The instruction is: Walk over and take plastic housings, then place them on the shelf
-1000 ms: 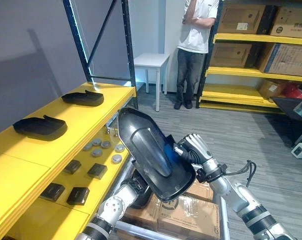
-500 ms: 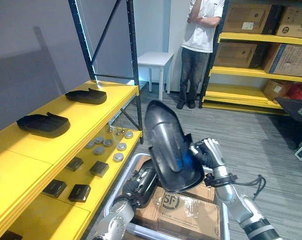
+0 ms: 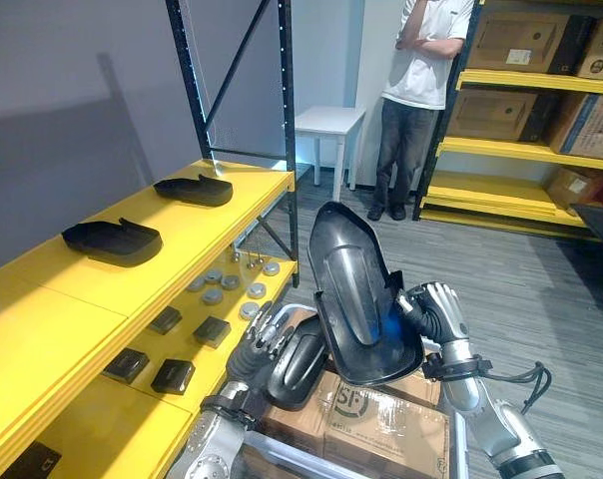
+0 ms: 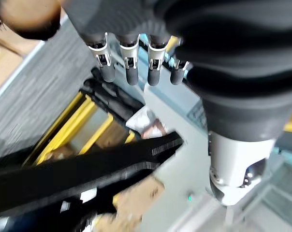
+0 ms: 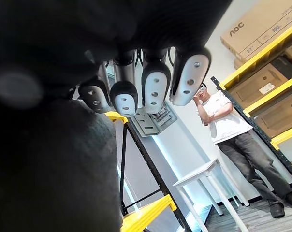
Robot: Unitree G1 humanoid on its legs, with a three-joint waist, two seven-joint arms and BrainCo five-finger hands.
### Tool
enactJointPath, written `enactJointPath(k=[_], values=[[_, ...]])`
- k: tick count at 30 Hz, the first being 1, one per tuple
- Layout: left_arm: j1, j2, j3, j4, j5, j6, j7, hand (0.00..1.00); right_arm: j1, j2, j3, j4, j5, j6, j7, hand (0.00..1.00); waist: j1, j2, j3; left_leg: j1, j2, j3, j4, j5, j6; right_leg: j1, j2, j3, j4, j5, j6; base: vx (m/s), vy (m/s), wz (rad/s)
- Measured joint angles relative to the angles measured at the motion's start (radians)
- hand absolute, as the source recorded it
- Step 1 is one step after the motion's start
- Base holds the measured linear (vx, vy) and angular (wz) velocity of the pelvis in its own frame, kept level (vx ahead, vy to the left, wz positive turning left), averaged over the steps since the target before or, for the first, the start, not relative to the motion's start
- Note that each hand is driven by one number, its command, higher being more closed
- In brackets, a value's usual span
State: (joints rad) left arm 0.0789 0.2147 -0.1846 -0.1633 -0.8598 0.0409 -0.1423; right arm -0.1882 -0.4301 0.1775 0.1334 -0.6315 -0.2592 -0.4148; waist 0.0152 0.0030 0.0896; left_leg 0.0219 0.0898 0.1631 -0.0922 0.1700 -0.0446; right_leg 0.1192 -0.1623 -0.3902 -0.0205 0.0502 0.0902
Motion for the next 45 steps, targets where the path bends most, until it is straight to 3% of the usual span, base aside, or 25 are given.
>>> enactJointPath(k=[4, 8, 10, 16, 20, 23, 26, 27, 31, 35, 37, 41, 45], values=[[-0.007, 0.035, -0.046, -0.018, 0.028, 0.046, -0.025, 0.0, -0.01, -0.005, 0.066, 0.018, 0.001, -0.001, 0.017, 1.0, 0.001, 0.0, 0.0, -0.001, -0.003, 0.0, 0.0, 0.001, 0.001, -0.002, -0.002, 0.0, 0.0, 0.001, 0.001, 0.0, 0.0, 0.0], [-0.008, 0.055, -0.048, -0.012, 0.093, 0.116, 0.01, 0.0, -0.022, -0.027, 0.104, 0.042, 0.006, -0.001, 0.032, 1.0, 0.002, 0.002, -0.001, -0.002, -0.003, 0.0, 0.0, 0.001, 0.001, -0.005, -0.002, 0.001, 0.0, 0.001, 0.001, 0.0, 0.0, 0.0], [-0.03, 0.078, -0.072, 0.033, 0.131, 0.163, 0.058, 0.0, -0.04, -0.053, 0.154, 0.042, 0.015, -0.001, 0.055, 1.0, 0.002, 0.003, -0.001, -0.002, -0.002, 0.0, 0.0, 0.003, 0.001, -0.005, -0.002, 0.002, 0.0, 0.001, 0.001, 0.0, 0.0, 0.0], [-0.132, 0.08, -0.184, 0.23, 0.201, 0.233, 0.17, 0.0, -0.091, -0.051, 0.259, 0.041, 0.031, -0.003, 0.083, 1.0, 0.001, 0.004, -0.002, -0.016, 0.009, -0.006, 0.0, 0.005, 0.0, -0.007, 0.005, 0.003, -0.006, 0.006, -0.002, -0.01, -0.008, 0.02], [-0.177, 0.022, -0.227, 0.329, 0.217, 0.247, 0.271, 0.0, -0.097, 0.001, 0.294, 0.037, 0.036, -0.008, 0.084, 1.0, 0.004, 0.004, -0.003, -0.019, 0.014, -0.006, 0.0, 0.007, -0.003, -0.009, 0.011, 0.003, -0.007, 0.006, -0.003, 0.0, 0.0, 0.0], [-0.22, -0.001, -0.224, 0.415, 0.216, 0.229, 0.354, 0.0, -0.096, 0.024, 0.327, 0.041, 0.036, -0.021, 0.081, 1.0, 0.002, 0.004, -0.003, -0.019, 0.017, -0.006, 0.0, 0.008, -0.004, -0.01, 0.015, 0.004, -0.006, 0.006, -0.004, 0.0, 0.0, 0.0], [-0.246, -0.027, -0.219, 0.461, 0.214, 0.168, 0.432, 0.0, -0.095, 0.054, 0.338, 0.061, 0.036, -0.021, 0.068, 1.0, 0.001, 0.004, -0.003, -0.019, 0.019, -0.004, 0.0, 0.008, -0.005, -0.012, 0.016, 0.008, -0.006, 0.007, -0.004, -0.01, -0.001, -0.02], [-0.247, -0.034, -0.215, 0.466, 0.212, 0.16, 0.442, 1.0, -0.094, 0.056, 0.338, 0.065, 0.035, -0.021, 0.065, 1.0, 0.002, 0.003, -0.003, -0.019, 0.019, -0.003, 0.0, 0.008, -0.005, -0.012, 0.016, 0.01, -0.006, 0.007, -0.004, -0.01, 0.003, -0.06], [-0.261, -0.048, -0.211, 0.5, 0.123, 0.087, 0.493, 1.0, -0.09, 0.075, 0.338, 0.093, 0.036, -0.021, 0.056, 1.0, 0.001, 0.003, -0.003, -0.016, 0.021, 0.002, 0.0, 0.008, -0.005, -0.013, 0.018, 0.017, -0.005, 0.007, -0.005, -0.01, 0.001, -0.03], [-0.266, -0.073, -0.192, 0.5, 0.027, -0.033, 0.502, 1.0, -0.079, 0.086, 0.337, 0.097, 0.046, -0.022, 0.04, 1.0, 0.001, 0.003, -0.003, -0.012, 0.023, 0.006, 0.0, 0.007, -0.007, -0.012, 0.019, 0.021, -0.005, 0.007, -0.006, 0.0, -0.001, -0.02], [-0.268, -0.077, -0.187, 0.499, -0.026, -0.095, 0.475, 1.0, -0.064, 0.093, 0.335, 0.096, 0.067, -0.022, 0.022, 1.0, 0.0, 0.002, -0.004, -0.009, 0.024, 0.009, 0.0, 0.006, -0.008, -0.011, 0.019, 0.023, -0.006, 0.007, -0.006, 0.0, 0.0, -0.03], [-0.267, -0.074, -0.188, 0.5, -0.14, -0.147, 0.373, 1.0, -0.047, 0.111, 0.33, 0.078, 0.091, -0.05, -0.032, 1.0, -0.003, 0.002, -0.004, -0.007, 0.025, 0.012, 0.0, 0.005, -0.009, -0.011, 0.019, 0.025, -0.006, 0.007, -0.006, 0.0, 0.0, -0.01], [-0.267, -0.071, -0.195, 0.5, -0.26, -0.197, 0.228, 1.0, -0.045, 0.12, 0.316, 0.034, 0.096, -0.119, -0.075, 1.0, 0.0, 0.001, -0.006, -0.007, 0.026, 0.013, 0.0, 0.004, -0.011, -0.011, 0.019, 0.025, -0.007, 0.007, -0.006, 0.0, 0.0, 0.0]])
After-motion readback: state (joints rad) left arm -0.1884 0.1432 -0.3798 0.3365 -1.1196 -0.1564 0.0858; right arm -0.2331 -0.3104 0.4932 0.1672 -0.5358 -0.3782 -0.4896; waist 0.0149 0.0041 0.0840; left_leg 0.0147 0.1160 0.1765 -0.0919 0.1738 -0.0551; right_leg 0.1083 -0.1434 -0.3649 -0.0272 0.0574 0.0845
